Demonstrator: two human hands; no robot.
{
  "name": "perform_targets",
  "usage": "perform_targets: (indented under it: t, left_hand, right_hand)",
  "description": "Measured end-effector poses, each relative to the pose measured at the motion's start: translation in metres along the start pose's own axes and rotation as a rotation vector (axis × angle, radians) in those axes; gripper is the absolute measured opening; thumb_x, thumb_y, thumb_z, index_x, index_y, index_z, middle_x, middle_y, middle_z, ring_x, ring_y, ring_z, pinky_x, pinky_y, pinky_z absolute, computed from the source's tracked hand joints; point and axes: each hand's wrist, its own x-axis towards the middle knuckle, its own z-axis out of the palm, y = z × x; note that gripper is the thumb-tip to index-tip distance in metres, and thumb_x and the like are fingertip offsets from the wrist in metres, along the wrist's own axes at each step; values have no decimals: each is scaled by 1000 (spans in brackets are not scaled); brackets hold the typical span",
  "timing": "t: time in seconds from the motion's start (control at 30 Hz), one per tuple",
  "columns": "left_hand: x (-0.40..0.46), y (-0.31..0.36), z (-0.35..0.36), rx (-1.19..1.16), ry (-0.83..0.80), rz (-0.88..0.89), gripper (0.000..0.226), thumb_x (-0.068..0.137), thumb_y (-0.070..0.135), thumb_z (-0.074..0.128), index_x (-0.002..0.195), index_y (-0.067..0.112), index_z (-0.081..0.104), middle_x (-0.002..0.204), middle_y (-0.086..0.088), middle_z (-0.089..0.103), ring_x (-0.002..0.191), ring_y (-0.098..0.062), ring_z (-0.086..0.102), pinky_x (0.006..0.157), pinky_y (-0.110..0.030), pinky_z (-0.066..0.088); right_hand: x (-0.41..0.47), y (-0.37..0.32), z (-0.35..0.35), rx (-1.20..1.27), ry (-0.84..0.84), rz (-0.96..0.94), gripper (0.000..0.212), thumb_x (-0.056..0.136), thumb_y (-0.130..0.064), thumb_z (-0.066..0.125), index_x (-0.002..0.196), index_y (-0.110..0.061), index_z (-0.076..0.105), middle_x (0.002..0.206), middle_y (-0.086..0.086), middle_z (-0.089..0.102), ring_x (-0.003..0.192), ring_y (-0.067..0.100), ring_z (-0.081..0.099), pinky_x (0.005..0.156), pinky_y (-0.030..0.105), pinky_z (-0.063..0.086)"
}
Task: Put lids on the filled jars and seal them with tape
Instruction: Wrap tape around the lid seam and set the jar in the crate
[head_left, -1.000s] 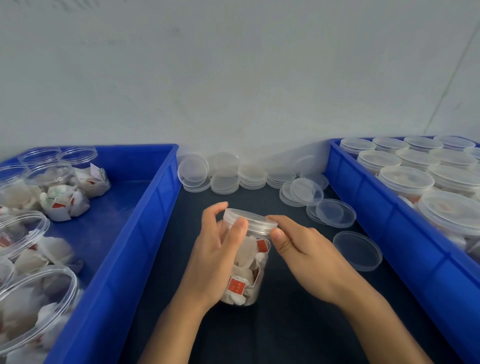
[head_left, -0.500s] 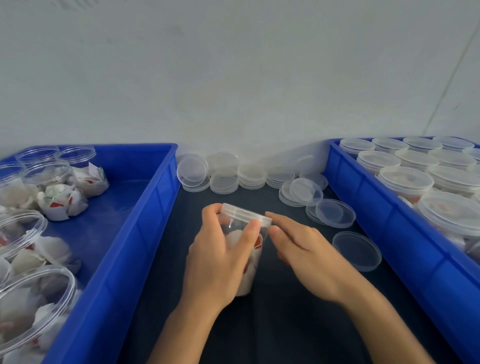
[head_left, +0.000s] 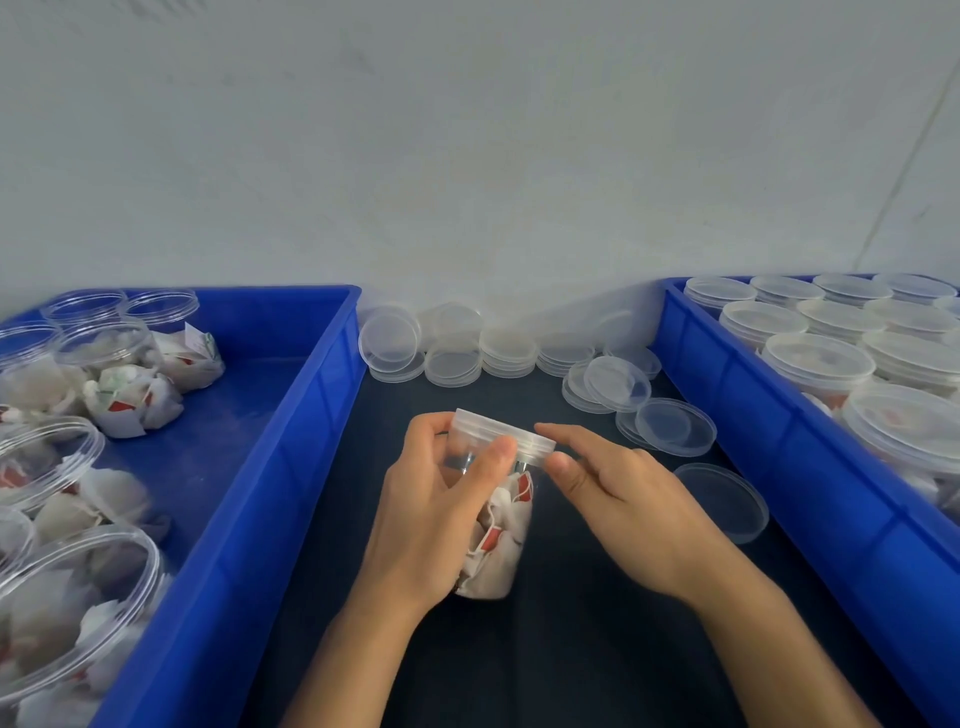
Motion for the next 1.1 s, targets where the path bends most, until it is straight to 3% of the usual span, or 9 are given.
perform_targets:
  t: [0.1, 0.23, 0.4, 0.53, 0.63, 0.77, 0.83, 0.97, 1.1]
  left_hand:
    - [1, 0, -2, -47, -53, 7, 58, 79, 67, 70, 122, 30, 62, 113, 12, 77, 106, -8, 75, 86, -30, 59]
    - [1, -3, -3, -116, -116, 18, 47, 90, 52, 71, 123, 19, 62, 112, 9, 77, 106, -8, 75, 83, -16, 56]
    - [1, -7, -2, 4, -127, 21, 55, 89, 77, 48, 119, 32, 58, 115, 15, 71, 110, -4, 69, 87, -25, 55]
    - [1, -3, 0, 178, 54, 100, 55, 84, 83, 46, 124, 45, 51, 118, 34, 61, 108, 9, 64, 77, -13, 54]
    - [-2, -1, 5, 247, 201, 177, 45, 90, 77, 49, 119, 43, 57, 113, 30, 65, 103, 6, 68, 77, -17, 57]
    - [-5, 2, 14, 335, 94, 85, 52, 79, 88, 52, 121, 58, 41, 115, 37, 61, 106, 16, 60, 84, -22, 53]
    - [-6, 1, 14, 349, 74, 85, 61, 76, 90, 56, 124, 56, 39, 119, 31, 63, 107, 9, 63, 86, -28, 56]
    - [-3, -2, 8, 274, 91, 71, 53, 80, 84, 58, 120, 51, 44, 113, 21, 70, 100, 0, 70, 87, -41, 61]
    - [2, -3, -2, 209, 98, 8, 49, 77, 85, 59, 113, 53, 48, 109, 23, 71, 97, 1, 71, 89, -43, 59]
  right_hand:
    - [-1, 1, -2, 85, -38, 9, 64, 93, -79, 22, 140, -50, 53, 107, -15, 72, 105, 10, 64, 94, 46, 53]
    - [-2, 1, -2, 218, -89, -11, 65, 92, -84, 29, 91, -27, 60, 79, -1, 59, 78, 24, 56, 80, 58, 51]
    - [-3, 3, 1, 271, -73, -47, 63, 93, -82, 34, 89, -26, 63, 72, -6, 46, 67, 10, 41, 67, 47, 40]
    - [-2, 0, 4, 270, -31, -28, 65, 95, -81, 34, 84, -20, 55, 68, -9, 39, 63, 8, 36, 64, 38, 33]
    - [-1, -3, 6, 229, 3, -2, 66, 99, -77, 34, 84, -16, 54, 63, -7, 39, 59, 7, 35, 61, 36, 33]
    - [-3, -10, 7, 164, 32, 21, 63, 100, -75, 31, 82, -20, 56, 65, -2, 51, 58, 8, 43, 61, 34, 40]
    - [-4, -11, 5, 153, 16, 23, 61, 101, -73, 29, 88, -23, 61, 75, -1, 62, 66, 10, 54, 68, 37, 48]
    - [-5, -6, 3, 305, -62, -7, 34, 111, -50, 39, 89, -38, 62, 72, -8, 55, 68, 9, 48, 74, 45, 45]
    - [-3, -1, 3, 266, 1, -26, 29, 111, -42, 41, 132, -54, 57, 90, -5, 68, 79, 11, 62, 75, 39, 53]
